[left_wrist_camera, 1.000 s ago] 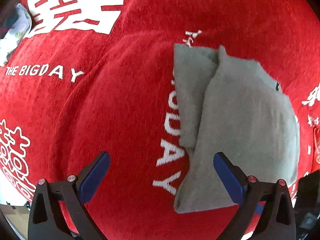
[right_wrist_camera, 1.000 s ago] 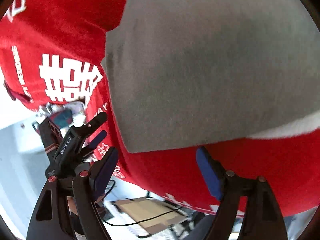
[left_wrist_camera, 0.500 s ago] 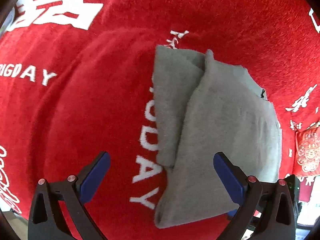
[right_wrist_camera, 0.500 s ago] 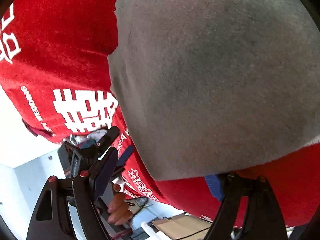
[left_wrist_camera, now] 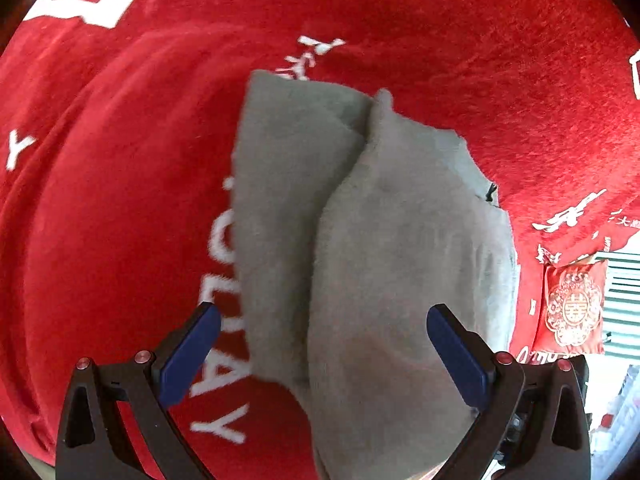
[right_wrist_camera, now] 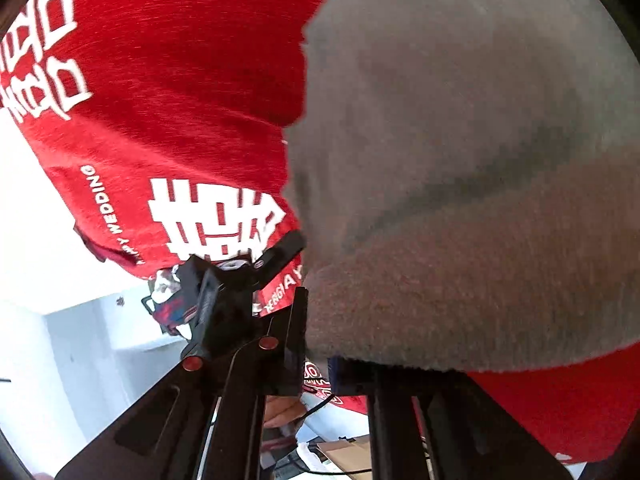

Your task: Fold small clothes

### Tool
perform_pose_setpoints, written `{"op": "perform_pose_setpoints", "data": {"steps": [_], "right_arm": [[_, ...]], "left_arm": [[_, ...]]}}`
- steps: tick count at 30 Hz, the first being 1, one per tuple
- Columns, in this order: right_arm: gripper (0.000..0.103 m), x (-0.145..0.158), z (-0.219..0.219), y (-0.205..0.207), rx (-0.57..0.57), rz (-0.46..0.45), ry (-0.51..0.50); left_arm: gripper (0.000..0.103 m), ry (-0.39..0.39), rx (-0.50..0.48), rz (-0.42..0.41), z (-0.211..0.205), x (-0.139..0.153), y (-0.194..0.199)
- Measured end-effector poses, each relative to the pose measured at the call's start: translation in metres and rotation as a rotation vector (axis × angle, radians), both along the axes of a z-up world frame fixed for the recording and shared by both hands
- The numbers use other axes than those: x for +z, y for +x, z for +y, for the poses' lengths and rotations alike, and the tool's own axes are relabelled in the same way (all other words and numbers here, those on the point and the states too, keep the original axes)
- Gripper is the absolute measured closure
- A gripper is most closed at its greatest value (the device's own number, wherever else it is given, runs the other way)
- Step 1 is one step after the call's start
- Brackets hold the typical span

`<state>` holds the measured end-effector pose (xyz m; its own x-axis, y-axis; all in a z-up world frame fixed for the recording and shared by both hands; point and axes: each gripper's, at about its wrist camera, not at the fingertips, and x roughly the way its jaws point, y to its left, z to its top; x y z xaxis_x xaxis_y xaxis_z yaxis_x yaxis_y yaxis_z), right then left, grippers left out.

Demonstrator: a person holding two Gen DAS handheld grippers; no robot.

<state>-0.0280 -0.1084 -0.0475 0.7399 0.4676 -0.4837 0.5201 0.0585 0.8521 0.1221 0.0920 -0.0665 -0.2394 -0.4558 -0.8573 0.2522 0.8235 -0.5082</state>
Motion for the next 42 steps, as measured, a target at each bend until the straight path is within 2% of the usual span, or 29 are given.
{"op": "perform_pose_setpoints", "data": {"steps": [4, 7, 13, 15, 16, 17, 18, 19, 22, 24, 25, 26, 27, 28, 30, 32, 33, 37, 42], "right_arm": [[0.094, 0.005, -0.003, 0.001, 0.020, -0.011, 0.001], [0.094, 0.004, 0.000, -0.001, 0.073, 0.016, -0.020], [0.089, -0.009, 0.002, -0.015, 0.196, 0.129, -0.010], [0.086, -0.010, -0.003, -0.023, 0.248, 0.174, -0.024], [0.077, -0.008, -0.007, -0.027, 0.288, 0.193, -0.040], [0.054, -0.006, -0.010, -0.029, 0.316, 0.199, -0.050], [0.042, -0.002, -0.013, -0.030, 0.342, 0.204, -0.067], [0.037, 0.005, -0.019, -0.033, 0.364, 0.202, -0.107], [0.037, 0.024, -0.038, -0.033, 0.386, 0.191, -0.222], [0.039, 0.033, -0.051, -0.030, 0.362, 0.191, -0.290], [0.048, 0.035, -0.059, -0.025, 0.341, 0.193, -0.326], [0.070, 0.036, -0.066, -0.020, 0.324, 0.195, -0.361], [0.078, 0.036, -0.072, -0.015, 0.317, 0.195, -0.385], [0.097, 0.032, -0.077, -0.005, 0.316, 0.214, -0.420], [0.097, 0.021, -0.083, 0.009, 0.329, 0.252, -0.460], [0.098, 0.004, -0.082, 0.022, 0.377, 0.299, -0.479], [0.098, -0.004, -0.079, 0.023, 0.403, 0.319, -0.479], [0.098, -0.007, -0.074, 0.021, 0.423, 0.280, -0.484], [0.098, -0.013, -0.088, 0.004, 0.371, 0.225, -0.393]], "left_arm": [[0.000, -0.052, -0.003, 0.031, -0.021, 0.003, 0.000], [0.000, -0.067, -0.041, -0.002, -0.041, 0.011, -0.005], [0.001, 0.011, -0.100, -0.059, -0.063, 0.007, -0.015], [0.007, 0.050, -0.110, -0.078, -0.065, 0.004, -0.017], [0.007, 0.057, -0.115, -0.085, -0.065, 0.004, -0.019], [0.007, 0.062, -0.119, -0.094, -0.067, 0.004, -0.020], [0.007, 0.070, -0.124, -0.102, -0.071, 0.005, -0.022], [0.007, 0.080, -0.132, -0.110, -0.074, 0.005, -0.023], [0.007, 0.108, -0.154, -0.129, -0.081, 0.006, -0.027], [0.007, 0.120, -0.152, -0.135, -0.086, 0.005, -0.030], [0.007, 0.130, -0.149, -0.141, -0.083, 0.005, -0.031], [0.013, 0.146, -0.145, -0.150, -0.085, 0.005, -0.032], [0.017, 0.169, -0.144, -0.162, -0.086, 0.005, -0.032], [0.025, 0.190, -0.147, -0.173, -0.086, 0.005, -0.032], [0.042, 0.220, -0.147, -0.203, -0.087, 0.007, -0.032], [0.074, 0.188, -0.139, -0.202, -0.090, 0.010, -0.032], [0.079, 0.178, -0.132, -0.205, -0.089, 0.013, -0.031], [0.079, 0.116, -0.131, -0.240, -0.094, 0.037, -0.036], [0.080, -0.011, -0.144, -0.283, -0.117, 0.091, -0.047]]}}
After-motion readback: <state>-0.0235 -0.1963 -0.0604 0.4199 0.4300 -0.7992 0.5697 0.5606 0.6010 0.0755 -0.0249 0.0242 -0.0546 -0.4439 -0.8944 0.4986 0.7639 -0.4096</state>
